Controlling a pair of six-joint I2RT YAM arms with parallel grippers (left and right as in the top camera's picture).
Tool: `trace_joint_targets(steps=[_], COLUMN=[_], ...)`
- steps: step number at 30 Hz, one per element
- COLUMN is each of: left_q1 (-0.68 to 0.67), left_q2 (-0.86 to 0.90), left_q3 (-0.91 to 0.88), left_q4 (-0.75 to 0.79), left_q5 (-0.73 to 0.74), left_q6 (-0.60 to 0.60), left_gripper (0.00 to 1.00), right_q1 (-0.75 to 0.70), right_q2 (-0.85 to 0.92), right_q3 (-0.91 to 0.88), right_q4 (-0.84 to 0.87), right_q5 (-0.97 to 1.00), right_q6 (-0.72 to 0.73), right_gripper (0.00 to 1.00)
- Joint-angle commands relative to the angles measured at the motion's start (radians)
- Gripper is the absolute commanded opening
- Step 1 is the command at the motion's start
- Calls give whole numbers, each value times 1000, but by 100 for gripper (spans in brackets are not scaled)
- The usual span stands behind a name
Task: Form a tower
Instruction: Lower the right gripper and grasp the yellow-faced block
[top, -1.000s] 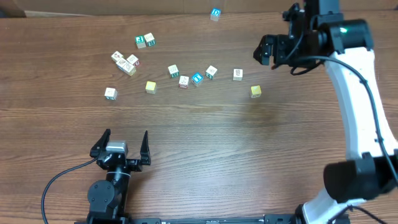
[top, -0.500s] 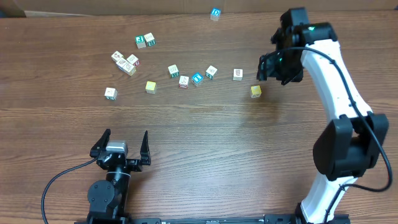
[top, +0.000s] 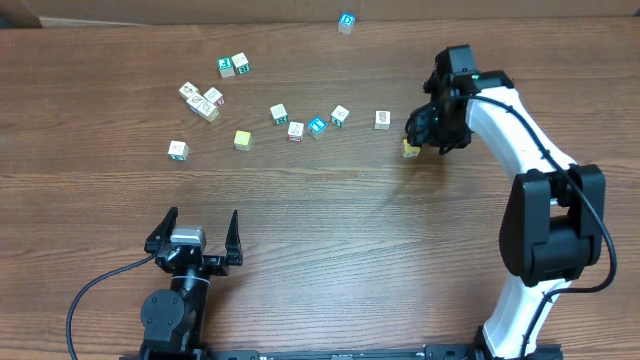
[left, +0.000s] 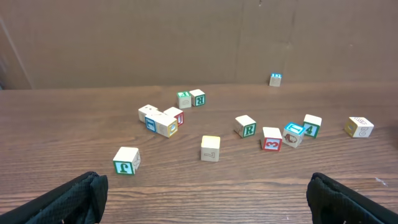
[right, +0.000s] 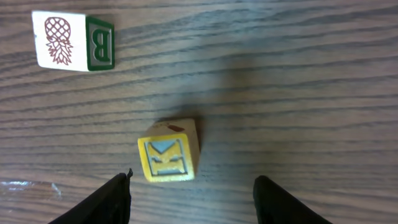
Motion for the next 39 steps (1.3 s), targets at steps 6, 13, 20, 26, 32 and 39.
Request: trace_joint_targets(steps=[6,13,20,26,32,39], left_q1=[7,7,7,7,7,7], left_q2=[-11,-11,-11,-11,-11,-11], left_q3=[-4,-4,-3,-3,-3,-3], left_q4=[2,2,2,2,2,2], left_q5=[11,11,11,11,11,11], left_q6=[16,16,16,16,16,16], left_gripper=[99,99,99,100,99,100], right_q1=[77,116,116,116,116,116], right_q2=[4,13,51,53,53,53], right_q3=[-44,-71,-71,-71,-71,-71], right_q4=[65,93,111,122,122,123], right_q5=[101,230,226,226,226,225], right_q6=[6,8,29,28,28,29], right_gripper=[58,58,59,54,41,47])
